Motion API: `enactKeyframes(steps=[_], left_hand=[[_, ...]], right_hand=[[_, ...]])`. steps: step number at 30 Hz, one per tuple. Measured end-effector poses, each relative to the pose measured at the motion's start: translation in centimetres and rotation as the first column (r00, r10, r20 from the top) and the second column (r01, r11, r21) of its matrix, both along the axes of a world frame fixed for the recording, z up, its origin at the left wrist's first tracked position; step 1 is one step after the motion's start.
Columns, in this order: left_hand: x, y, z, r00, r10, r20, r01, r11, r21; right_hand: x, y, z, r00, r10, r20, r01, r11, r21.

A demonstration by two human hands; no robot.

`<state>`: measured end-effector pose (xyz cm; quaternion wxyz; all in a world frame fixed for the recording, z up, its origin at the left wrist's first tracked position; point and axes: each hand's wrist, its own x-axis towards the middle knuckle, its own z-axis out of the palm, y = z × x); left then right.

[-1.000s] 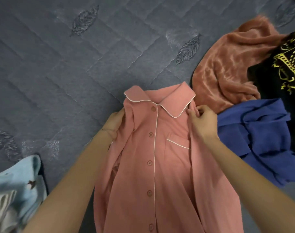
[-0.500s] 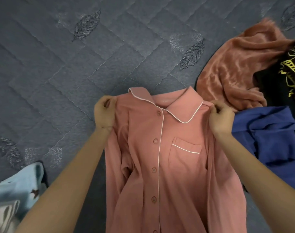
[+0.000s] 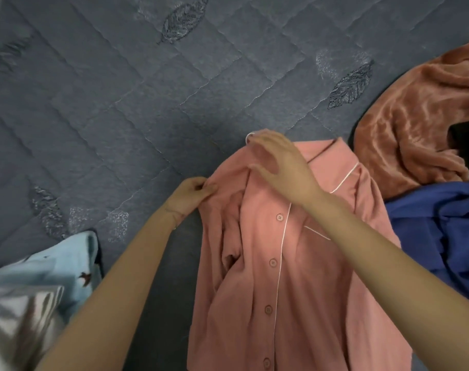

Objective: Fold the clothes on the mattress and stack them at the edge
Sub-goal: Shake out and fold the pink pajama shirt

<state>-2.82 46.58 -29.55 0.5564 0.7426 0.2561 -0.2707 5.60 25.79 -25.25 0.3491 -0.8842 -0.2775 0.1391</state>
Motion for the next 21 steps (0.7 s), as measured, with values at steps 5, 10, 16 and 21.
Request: enactKeyframes(steps=[5,10,16,21], left_hand=[[-0.6,0.8,1.7,0.988,0.065,0.140,-0.023,0.959,-0.284],[-1.0,2.1,2.4,1.000,-0.004,-0.008,0.001,0.918,-0.397],[-4.4,2.8,1.4,0.862,-0.414,-0.291,0.251,0.849,-0.464],[-2.7,6.6,3.5,0.935,-0.243,-0.258,0.168,0.945,-0.280]], right_hand=[[-0.1,4.8,-0.2,0.963,0.229,-0.139,-0.255,0.945,-0.206],[-0.1,5.0,0.3,0.960,0.027,-0.279,-0.038,0.999,-0.036],[1.1,4.2,0.3,0.946,-0.253,-0.202,0.234,0.966,-0.113],[0.8,5.6,0.2,0.986,0.012,-0.167,-0.066,0.946,-0.316]])
